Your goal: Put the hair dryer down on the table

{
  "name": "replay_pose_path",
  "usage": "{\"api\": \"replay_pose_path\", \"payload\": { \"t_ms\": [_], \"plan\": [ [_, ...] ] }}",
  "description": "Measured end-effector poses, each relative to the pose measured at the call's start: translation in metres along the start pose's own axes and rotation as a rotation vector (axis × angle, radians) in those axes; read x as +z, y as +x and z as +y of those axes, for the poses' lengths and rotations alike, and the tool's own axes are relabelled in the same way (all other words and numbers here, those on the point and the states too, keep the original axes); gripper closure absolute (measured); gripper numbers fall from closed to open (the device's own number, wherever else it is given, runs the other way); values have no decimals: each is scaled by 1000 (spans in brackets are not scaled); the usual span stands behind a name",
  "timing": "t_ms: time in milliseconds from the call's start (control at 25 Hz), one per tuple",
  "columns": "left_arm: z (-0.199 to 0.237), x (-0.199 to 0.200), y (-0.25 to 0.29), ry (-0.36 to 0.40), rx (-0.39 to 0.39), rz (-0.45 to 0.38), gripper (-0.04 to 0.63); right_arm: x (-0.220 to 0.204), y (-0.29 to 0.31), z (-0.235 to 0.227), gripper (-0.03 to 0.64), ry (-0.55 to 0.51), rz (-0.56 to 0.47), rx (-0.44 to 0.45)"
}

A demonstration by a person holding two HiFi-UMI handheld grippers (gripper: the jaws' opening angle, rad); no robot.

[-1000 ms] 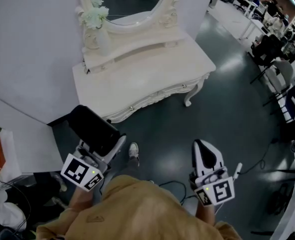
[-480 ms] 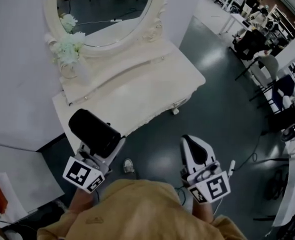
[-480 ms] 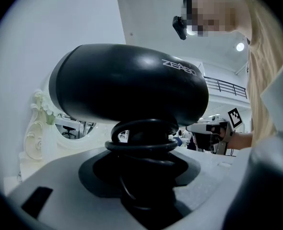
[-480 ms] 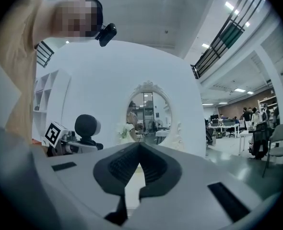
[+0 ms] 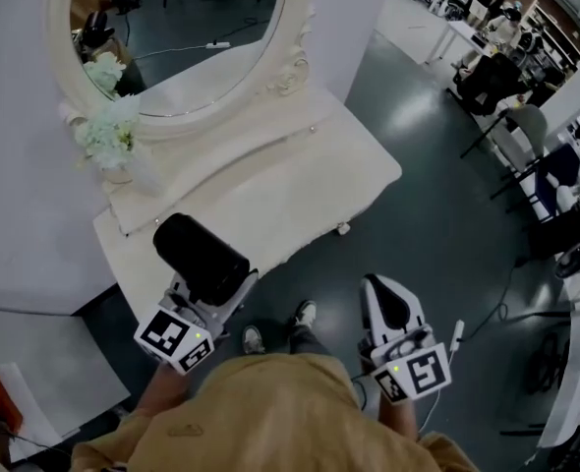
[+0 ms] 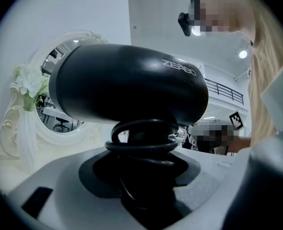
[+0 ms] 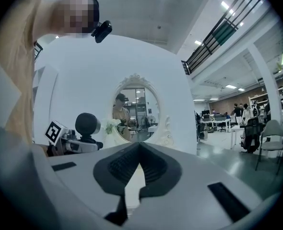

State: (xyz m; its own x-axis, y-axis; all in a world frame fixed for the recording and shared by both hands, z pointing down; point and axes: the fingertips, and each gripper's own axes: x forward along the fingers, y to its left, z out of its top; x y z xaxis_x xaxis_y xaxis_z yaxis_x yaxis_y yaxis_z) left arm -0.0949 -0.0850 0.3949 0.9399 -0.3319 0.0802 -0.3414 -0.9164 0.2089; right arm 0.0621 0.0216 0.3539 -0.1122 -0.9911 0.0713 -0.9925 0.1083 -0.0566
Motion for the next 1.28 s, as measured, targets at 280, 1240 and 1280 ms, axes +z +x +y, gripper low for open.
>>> {"api": "replay_pose_path", "payload": {
  "t_ms": [280, 1240, 1280],
  "plan": [
    [10, 8, 53, -12, 102, 6, 362, 14, 54, -62, 614, -12, -31, 124],
    [66, -21, 119, -15, 315, 126, 362, 6, 141, -127, 614, 26, -5, 267],
    [68, -27, 124, -17, 309, 140, 362, 5, 138, -129, 614, 25, -3, 257]
  ]
}}
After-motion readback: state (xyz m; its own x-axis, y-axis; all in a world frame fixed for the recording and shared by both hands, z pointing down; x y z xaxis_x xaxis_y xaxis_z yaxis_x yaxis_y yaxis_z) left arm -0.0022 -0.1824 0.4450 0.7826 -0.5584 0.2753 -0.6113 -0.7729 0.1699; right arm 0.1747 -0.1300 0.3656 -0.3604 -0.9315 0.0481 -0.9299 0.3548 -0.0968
